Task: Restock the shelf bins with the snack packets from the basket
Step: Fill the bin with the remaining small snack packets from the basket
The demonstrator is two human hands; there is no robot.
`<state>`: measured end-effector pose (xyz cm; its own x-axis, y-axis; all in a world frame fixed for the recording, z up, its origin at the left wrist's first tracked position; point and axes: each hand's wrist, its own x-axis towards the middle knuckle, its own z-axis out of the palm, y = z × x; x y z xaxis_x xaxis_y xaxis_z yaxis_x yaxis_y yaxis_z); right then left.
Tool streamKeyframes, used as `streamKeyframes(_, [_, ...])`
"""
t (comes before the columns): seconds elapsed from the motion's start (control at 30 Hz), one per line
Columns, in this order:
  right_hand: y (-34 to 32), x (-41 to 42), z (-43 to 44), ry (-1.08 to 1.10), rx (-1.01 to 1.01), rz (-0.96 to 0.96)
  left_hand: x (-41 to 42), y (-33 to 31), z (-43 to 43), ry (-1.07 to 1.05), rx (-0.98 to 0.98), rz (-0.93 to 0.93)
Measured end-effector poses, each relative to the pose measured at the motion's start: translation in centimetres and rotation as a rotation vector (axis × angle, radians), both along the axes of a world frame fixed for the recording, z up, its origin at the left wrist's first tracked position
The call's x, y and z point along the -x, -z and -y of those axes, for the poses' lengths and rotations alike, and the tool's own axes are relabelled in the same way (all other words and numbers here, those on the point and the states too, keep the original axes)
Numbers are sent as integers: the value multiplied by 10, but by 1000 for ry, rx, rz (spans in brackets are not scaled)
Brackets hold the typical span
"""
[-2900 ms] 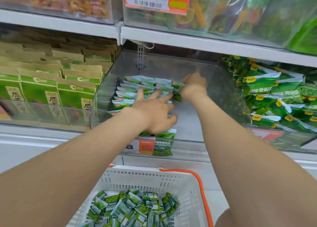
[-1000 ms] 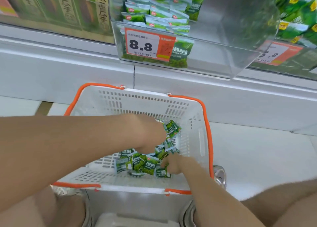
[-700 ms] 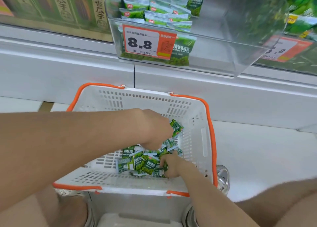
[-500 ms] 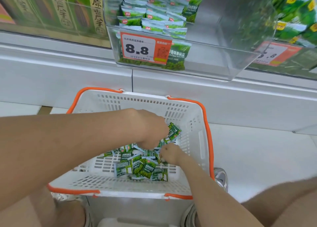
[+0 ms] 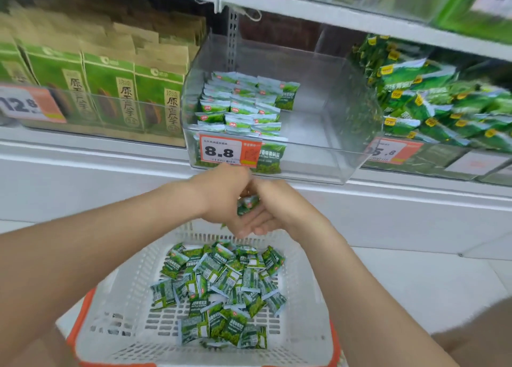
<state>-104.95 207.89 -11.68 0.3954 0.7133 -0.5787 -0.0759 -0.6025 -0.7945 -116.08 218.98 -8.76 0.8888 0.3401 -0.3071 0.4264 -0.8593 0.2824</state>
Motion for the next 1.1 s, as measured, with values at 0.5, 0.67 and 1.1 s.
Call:
streamKeyframes(0.5, [-43, -22, 25, 142, -599, 611, -2, -59, -8, -280, 767, 490])
streamKeyframes(0.67, [-71, -40, 17, 355, -653, 716, -18, -65, -19, -308, 455, 781])
streamKeyframes(1.1, [-69, -174, -84, 291, 71, 1025, -77, -35, -50, 24, -346, 418])
